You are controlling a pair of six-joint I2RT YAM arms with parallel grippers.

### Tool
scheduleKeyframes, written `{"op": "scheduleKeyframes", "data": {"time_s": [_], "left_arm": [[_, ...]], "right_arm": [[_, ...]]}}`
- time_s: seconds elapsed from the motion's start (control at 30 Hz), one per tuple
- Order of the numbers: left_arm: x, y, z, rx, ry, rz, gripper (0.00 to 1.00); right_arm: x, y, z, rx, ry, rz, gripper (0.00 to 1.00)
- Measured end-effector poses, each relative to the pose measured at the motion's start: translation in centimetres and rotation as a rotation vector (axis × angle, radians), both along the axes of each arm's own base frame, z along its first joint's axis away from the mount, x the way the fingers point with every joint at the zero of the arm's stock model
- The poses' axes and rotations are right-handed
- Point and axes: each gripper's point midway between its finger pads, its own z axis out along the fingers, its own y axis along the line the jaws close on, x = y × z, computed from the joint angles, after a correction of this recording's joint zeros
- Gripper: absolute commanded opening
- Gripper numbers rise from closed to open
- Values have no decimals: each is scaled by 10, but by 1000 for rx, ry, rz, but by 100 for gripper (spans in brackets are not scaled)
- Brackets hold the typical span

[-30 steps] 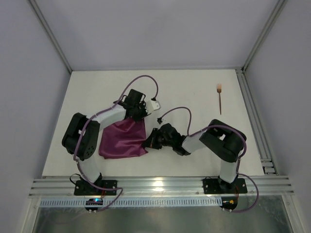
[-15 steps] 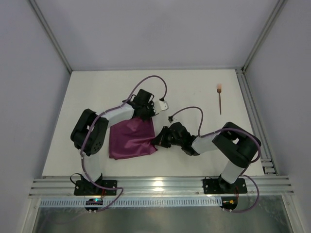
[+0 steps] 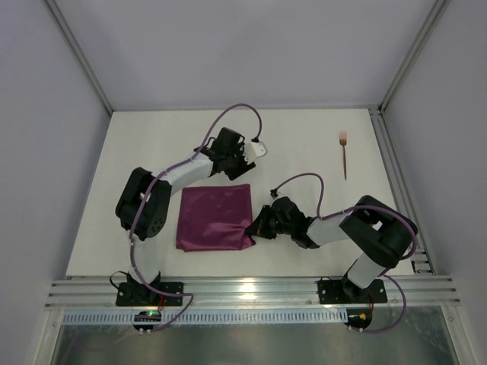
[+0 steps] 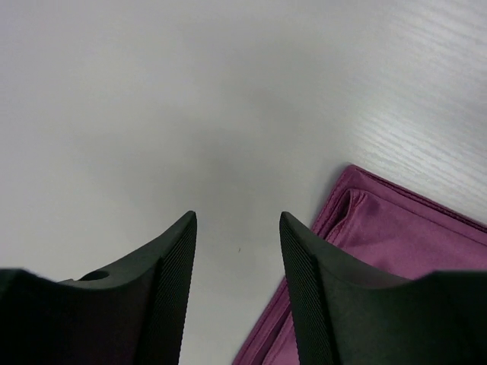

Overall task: Fold the napkin into a case and place the utensils inside
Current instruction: Turn over the upper triangle folded napkin at the center of the board.

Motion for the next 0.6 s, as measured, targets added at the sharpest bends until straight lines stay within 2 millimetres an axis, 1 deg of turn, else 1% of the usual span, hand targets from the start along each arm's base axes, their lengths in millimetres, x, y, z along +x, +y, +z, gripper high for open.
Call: {"op": "scheduleKeyframes", "data": {"time_s": [0.03, 0.13, 0.17, 0.2, 0.23, 0.27, 0.33, 0.4, 0.43, 0.5, 0.53, 0.6], "left_arm": [[2, -1, 7, -13, -7, 9, 53], [0, -1, 33, -44, -17, 30, 53], [-4, 0, 44, -55, -15, 33, 52], [-9, 2, 56, -67, -16, 34, 51], [-16, 4, 69, -74, -15, 30, 51], [-25, 9, 82, -79, -12, 25, 51], [-44, 18, 108, -91, -15, 14, 51], [-71, 33, 132, -99, -21, -3, 52], [-84, 41, 139, -95, -19, -14, 52], [-108, 56, 142, -76, -8, -31, 54], [-125, 68, 138, -53, 8, -41, 55], [-154, 89, 121, 5, 60, -54, 56]], "right_arm": [[0, 0, -1, -2, 3, 0, 8], [0, -1, -1, -3, 4, -1, 14], [-1, -1, 0, -3, 6, -1, 22], [-1, -1, 0, 0, 9, -3, 28], [0, -1, 2, 3, 6, -3, 31], [0, -2, 4, 3, 3, -1, 37], [-2, -4, 8, -2, -2, 6, 41], [-4, -8, 11, -22, -8, 13, 45], [-5, -11, 12, -31, -8, 14, 46], [-5, -16, 15, -50, -18, 22, 47], [-5, -18, 15, -63, -23, 29, 48], [-5, -22, 15, -96, -30, 45, 48]]}}
